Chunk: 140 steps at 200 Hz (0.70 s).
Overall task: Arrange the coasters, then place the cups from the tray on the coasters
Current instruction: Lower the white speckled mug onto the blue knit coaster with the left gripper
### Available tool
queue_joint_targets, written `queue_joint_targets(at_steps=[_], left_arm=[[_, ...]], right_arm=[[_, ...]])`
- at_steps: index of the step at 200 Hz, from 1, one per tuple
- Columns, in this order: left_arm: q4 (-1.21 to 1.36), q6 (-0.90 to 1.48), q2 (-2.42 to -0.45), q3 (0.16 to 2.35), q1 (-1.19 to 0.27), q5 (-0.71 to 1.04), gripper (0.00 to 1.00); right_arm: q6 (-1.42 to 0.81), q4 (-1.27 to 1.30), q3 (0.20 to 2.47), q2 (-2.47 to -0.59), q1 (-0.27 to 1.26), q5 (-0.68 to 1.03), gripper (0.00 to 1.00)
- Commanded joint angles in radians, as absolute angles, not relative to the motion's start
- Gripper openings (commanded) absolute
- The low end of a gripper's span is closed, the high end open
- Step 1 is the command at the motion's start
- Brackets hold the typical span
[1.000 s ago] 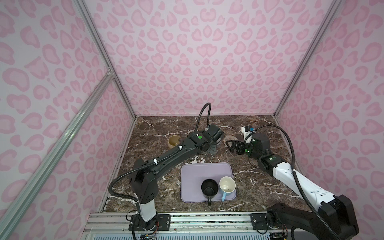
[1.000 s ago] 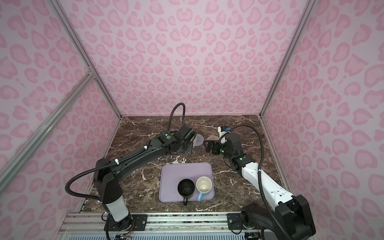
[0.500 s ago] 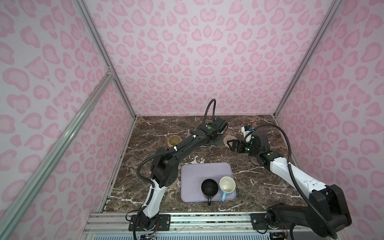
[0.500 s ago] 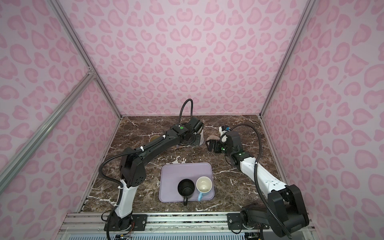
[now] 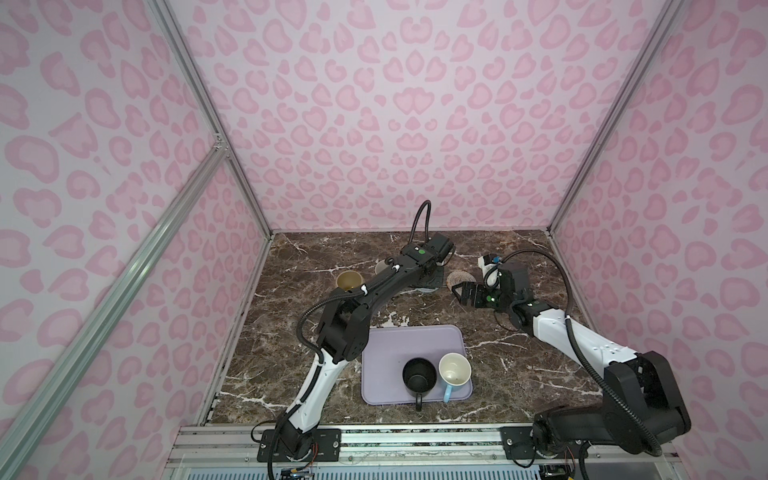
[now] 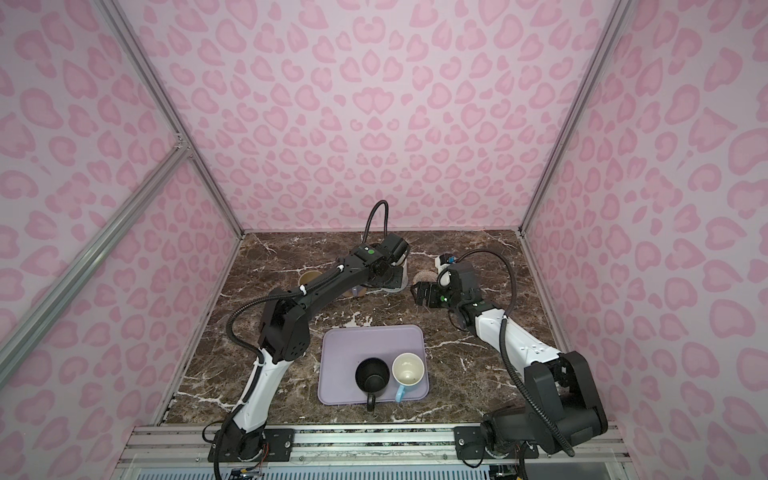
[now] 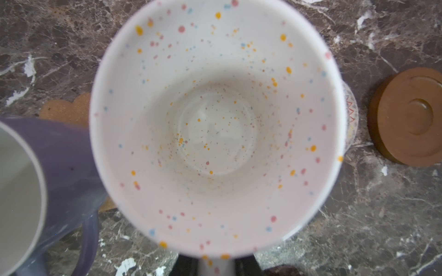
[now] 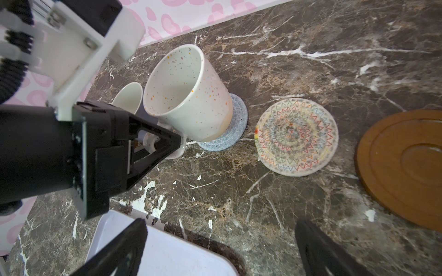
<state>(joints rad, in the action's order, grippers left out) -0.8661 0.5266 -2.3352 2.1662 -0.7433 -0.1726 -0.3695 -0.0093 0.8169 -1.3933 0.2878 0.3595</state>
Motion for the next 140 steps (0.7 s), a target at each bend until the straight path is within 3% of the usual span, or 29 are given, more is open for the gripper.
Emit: queue_joint_targets(at_steps=[1, 113, 140], left_arm=[[-0.844, 0.535, -2.360, 2.202, -0.738, -0.194, 0.03], [-0.863, 0.549, -2.382, 2.210, -0.731, -0.196, 0.03], [-0.865, 0.556, -2.382, 2.209, -0.732, -0.192, 0.12]], right_arm=[[-0.357, 0.007, 0.825, -1.403, 0.286, 0.364, 0.98], [-0.354, 0.001, 0.824, -1.402, 0.283, 0.362, 0.98], [-0.354, 0.000, 0.822, -1.396, 0.284, 0.364, 0.98]])
